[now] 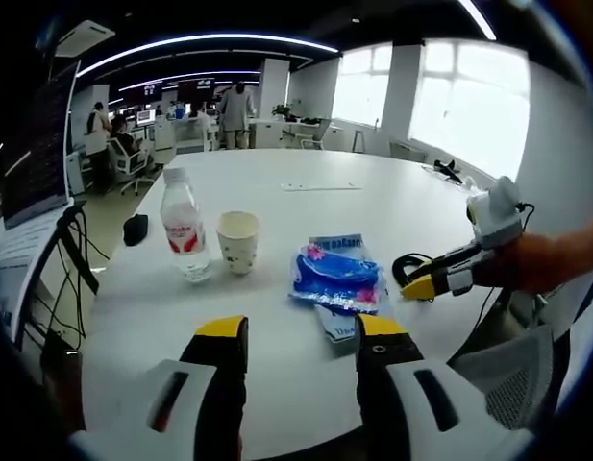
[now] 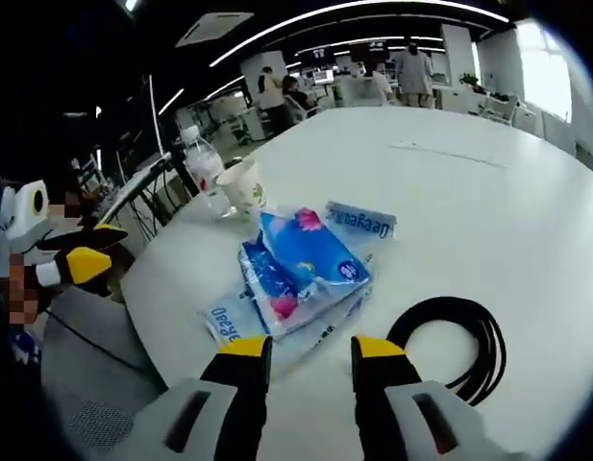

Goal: Arrange the tabletop items into an orderly group along one side of the table until the central work area is clear of visible clutter.

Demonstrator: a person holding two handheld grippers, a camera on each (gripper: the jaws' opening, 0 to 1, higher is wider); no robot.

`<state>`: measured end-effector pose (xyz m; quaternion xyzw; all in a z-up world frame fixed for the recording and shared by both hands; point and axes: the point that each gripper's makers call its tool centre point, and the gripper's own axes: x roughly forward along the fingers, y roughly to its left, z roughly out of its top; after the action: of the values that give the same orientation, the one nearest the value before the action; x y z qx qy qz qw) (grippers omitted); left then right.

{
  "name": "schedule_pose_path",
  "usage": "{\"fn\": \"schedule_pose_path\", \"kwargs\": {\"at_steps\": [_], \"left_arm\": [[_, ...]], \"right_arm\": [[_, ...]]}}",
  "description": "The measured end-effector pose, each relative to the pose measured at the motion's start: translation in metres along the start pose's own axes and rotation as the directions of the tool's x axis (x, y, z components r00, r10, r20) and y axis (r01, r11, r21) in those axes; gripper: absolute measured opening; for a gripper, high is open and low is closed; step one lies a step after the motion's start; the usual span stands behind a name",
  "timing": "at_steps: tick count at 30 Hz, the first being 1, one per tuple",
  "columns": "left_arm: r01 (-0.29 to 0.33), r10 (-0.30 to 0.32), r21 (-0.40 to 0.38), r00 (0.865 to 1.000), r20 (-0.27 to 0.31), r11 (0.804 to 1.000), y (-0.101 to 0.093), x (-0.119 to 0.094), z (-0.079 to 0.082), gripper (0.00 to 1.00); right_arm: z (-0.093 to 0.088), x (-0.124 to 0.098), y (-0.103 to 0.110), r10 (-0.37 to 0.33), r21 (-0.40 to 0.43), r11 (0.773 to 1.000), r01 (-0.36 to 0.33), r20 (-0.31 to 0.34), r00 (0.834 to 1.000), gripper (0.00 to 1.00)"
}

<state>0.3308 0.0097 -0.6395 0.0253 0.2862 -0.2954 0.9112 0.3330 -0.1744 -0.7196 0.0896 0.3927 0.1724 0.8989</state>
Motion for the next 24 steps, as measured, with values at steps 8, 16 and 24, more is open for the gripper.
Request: {"fn": "schedule_pose_path", "kwargs": {"at_steps": [8, 16, 24], "left_arm": [[0.009, -0.009, 0.010, 1.000, -0.002, 1.000, 0.000, -0.001, 0.001, 0.46], [0.010, -0.010, 0.014, 1.000, -0.003, 1.000, 0.000, -0.003, 0.002, 0.47], [0.014, -0.014, 0.023, 1.000, -0.018, 1.000, 0.001, -0.003, -0.001, 0.47]], "right_arm": [[0.003, 0.019, 0.003, 0.004, 0.129, 0.992, -0.002, -0.015, 1.000, 0.37], [0.005, 0.032, 0.000, -0.040, 0.223, 0.973, 0.051, -0.054, 0.998, 0.33], [0.013, 0.038, 0.002, -0.045, 0.220, 0.974, 0.056, -0.056, 0.997, 0.31]]}}
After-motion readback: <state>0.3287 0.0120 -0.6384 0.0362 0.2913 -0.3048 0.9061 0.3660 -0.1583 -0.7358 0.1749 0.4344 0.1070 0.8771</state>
